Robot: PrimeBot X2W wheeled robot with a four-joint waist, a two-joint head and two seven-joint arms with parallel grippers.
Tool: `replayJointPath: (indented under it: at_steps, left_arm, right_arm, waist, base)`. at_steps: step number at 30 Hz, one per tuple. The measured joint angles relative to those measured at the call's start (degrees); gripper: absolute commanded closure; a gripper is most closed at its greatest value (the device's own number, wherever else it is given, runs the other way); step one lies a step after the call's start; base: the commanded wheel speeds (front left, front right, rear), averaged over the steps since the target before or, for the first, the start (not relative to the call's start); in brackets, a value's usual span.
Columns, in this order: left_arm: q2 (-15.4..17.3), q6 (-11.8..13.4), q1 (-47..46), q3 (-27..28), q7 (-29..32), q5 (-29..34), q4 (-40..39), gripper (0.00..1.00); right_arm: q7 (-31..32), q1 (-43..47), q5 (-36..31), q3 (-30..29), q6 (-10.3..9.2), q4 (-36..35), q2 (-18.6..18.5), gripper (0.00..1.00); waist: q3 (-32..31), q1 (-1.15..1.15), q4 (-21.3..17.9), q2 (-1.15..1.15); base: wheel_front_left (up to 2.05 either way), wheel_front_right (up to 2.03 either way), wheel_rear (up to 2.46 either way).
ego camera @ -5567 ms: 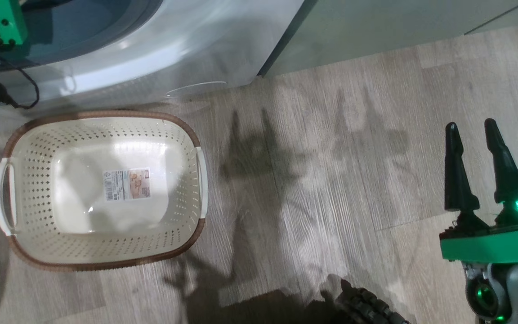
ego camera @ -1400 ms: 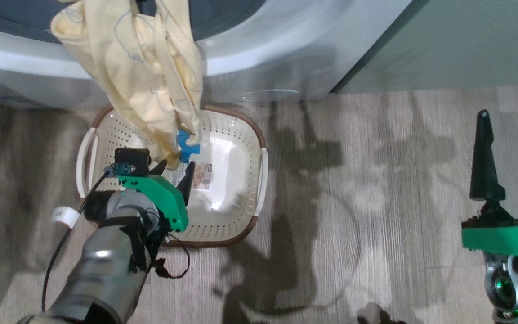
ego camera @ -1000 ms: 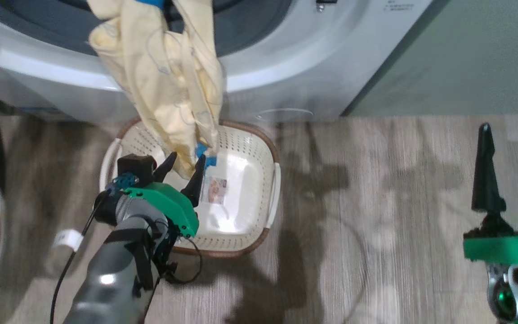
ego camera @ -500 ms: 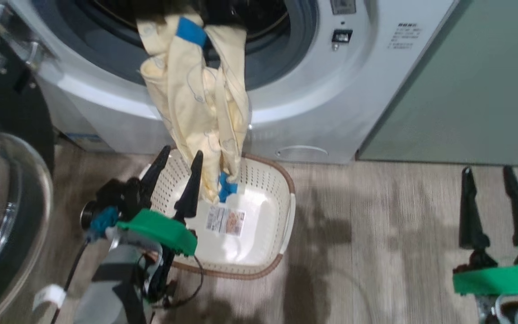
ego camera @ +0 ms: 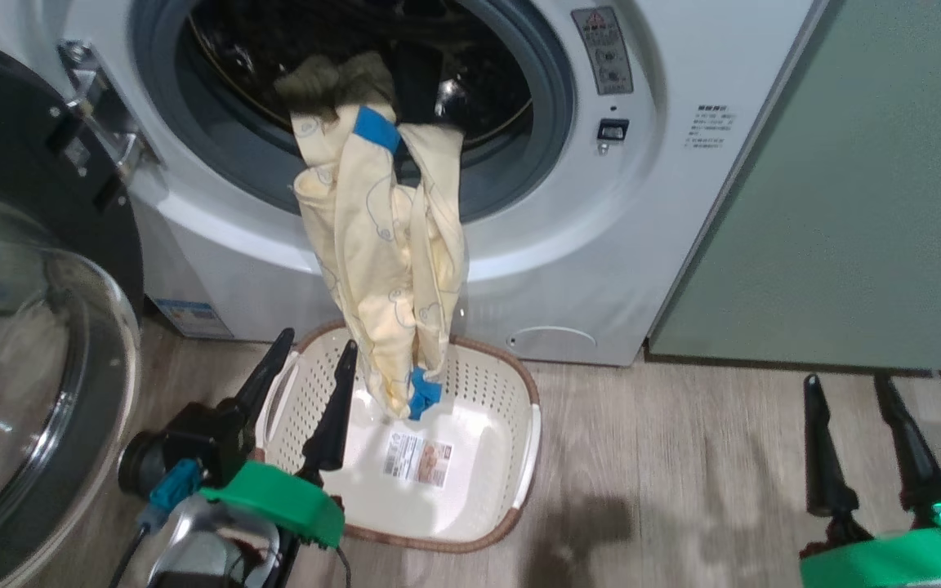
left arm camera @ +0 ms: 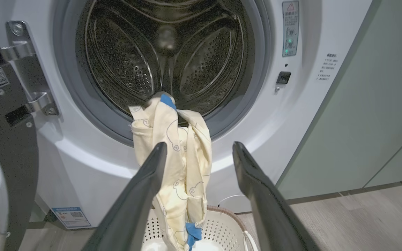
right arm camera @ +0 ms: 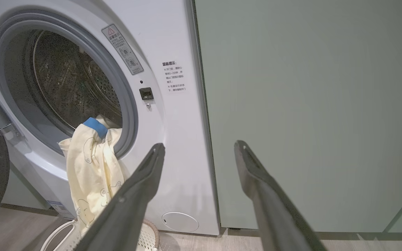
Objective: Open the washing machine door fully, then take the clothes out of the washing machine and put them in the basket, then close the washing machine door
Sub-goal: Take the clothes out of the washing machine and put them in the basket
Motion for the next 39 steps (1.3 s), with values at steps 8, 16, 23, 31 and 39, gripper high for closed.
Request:
replayJointPath:
  at_steps: [8, 16, 23, 31, 39]
  left_arm:
    - [0.8, 1.3, 3.5, -0.1, 2.6, 0.0, -5.6, 0.00]
    - [0.9, 2.3, 3.9, -0.6, 3.5, 0.5, -6.9, 0.00]
    - [0.9, 2.5, 3.9, -0.6, 3.5, 0.2, -6.2, 0.00]
    - [1.1, 1.2, 1.9, -1.0, 3.7, -1.1, -1.3, 0.00]
    - [1.2, -1.1, -7.6, -2.4, 3.7, -2.3, 7.4, 0.00]
  right_arm:
    - [0.0, 1.0, 0.0, 1.2, 0.00, 0.4, 0.0, 0.00]
    - [0.0, 1.0, 0.0, 1.3, 0.00, 0.4, 0.0, 0.00]
    - [0.0, 1.0, 0.0, 1.4, 0.00, 0.3, 0.0, 0.00]
    - [0.0, 0.6, 0.0, 1.6, 0.00, -0.2, 0.0, 0.00]
    - [0.0, -2.3, 0.0, 1.8, 0.00, -0.9, 0.0, 0.00]
  waist:
    - [-2.4, 0.00, 0.1, 0.00]
    - [-1.9, 0.01, -0.2, 0.00]
    - [-1.3, 0.01, -0.3, 0.00]
    - [1.5, 0.01, -0.8, 0.00]
    - [5.7, 0.02, -1.8, 0.00]
  base:
    - [0.00, 0.00, 0.00]
    - [0.00, 0.00, 0.00]
    - [0.00, 0.00, 0.00]
    - [0.00, 0.00, 0.00]
    - [0.00, 0.00, 0.00]
